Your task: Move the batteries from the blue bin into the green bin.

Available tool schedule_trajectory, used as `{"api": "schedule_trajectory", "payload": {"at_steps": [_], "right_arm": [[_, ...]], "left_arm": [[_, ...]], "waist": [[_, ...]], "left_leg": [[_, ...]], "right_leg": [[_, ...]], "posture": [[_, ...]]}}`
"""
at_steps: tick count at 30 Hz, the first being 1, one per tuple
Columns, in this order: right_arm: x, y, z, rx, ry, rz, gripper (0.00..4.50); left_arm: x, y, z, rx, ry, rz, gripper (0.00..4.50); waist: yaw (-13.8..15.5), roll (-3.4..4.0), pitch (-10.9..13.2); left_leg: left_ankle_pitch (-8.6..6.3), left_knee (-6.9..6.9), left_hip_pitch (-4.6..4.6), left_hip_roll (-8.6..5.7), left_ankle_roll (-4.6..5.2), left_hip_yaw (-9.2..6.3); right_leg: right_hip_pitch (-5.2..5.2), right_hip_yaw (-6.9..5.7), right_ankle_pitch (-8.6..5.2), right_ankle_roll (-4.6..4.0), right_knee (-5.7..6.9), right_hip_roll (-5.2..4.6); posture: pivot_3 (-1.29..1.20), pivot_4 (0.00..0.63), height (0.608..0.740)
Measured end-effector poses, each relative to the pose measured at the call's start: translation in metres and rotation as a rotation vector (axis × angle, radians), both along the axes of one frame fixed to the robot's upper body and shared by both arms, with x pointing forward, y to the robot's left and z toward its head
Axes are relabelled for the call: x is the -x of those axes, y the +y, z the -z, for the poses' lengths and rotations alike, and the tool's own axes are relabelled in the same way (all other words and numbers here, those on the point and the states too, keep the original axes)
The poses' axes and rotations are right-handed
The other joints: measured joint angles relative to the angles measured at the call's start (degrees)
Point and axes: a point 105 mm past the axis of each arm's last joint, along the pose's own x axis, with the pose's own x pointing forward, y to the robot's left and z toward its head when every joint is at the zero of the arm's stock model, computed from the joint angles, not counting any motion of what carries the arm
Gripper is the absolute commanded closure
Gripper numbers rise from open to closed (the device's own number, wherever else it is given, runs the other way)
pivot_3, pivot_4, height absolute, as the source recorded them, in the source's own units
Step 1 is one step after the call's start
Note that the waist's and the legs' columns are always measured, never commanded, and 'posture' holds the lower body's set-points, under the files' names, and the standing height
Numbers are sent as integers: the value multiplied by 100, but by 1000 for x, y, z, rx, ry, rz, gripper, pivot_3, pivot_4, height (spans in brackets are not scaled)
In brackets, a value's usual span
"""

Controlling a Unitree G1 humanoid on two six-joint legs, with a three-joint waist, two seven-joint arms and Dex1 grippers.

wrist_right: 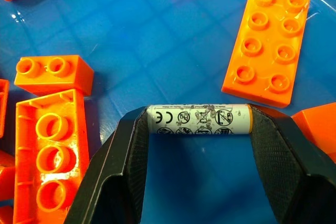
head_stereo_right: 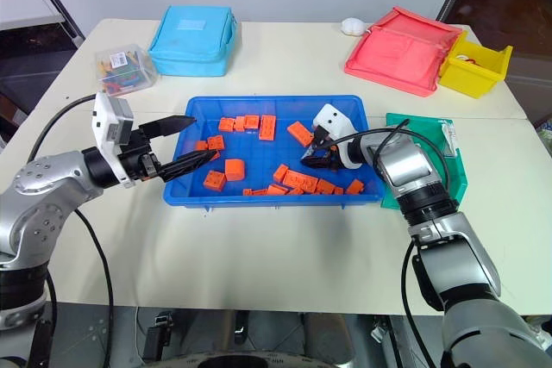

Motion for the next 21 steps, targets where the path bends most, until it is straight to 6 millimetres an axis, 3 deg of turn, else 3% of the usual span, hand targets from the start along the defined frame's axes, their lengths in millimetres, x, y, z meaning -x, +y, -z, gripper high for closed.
{"api": "schedule_trajectory", "payload": {"at_steps": [4, 8, 11, 13, 16, 21], "right_arm": [[-4, -9, -15, -3, -27, 35, 2286], [-11, -38, -94, -34, -193, 95, 2286], [3, -68, -139, -16, -300, 139, 2286], [15, -89, -137, 35, -288, 178, 2286], [30, -118, -116, 85, -200, 261, 2286], [50, -143, -99, 111, -153, 350, 2286]], "left_arm": [[-2, -6, -7, 24, -21, 28, 0], [-9, -19, -25, 43, -56, 127, 0], [-12, -34, -31, 12, -78, 243, 0], [-13, -41, -30, -19, -74, 311, 0], [-14, -46, -26, -48, -58, 386, 0], [-16, -57, -22, -57, -57, 469, 0]], "waist": [[17, 4, 3], [43, 7, 5], [62, 2, 2], [51, 1, 1], [-4, 5, 4], [-41, 8, 4]], "left_leg": [[0, 2, -3, -2, 0, 1], [0, 5, -11, -4, 0, 1], [-2, -4, -9, -4, 3, -2], [-2, -9, -10, -4, 4, 0], [-2, -7, -9, -2, 4, 14], [-2, -5, -1, 6, 4, 11]], "right_leg": [[-2, 0, 0, 0, 0, -3], [-6, -2, 0, 0, -2, -4], [-1, -6, 0, 0, -15, -3], [0, -6, 0, 0, -21, -3], [-7, 4, 0, 1, -21, -4], [-6, 6, 0, 0, -8, 9]], "posture": [[0, 150, 740], [0, 150, 740], [0, 150, 740], [0, 150, 740], [0, 150, 740], [0, 150, 740]]}}
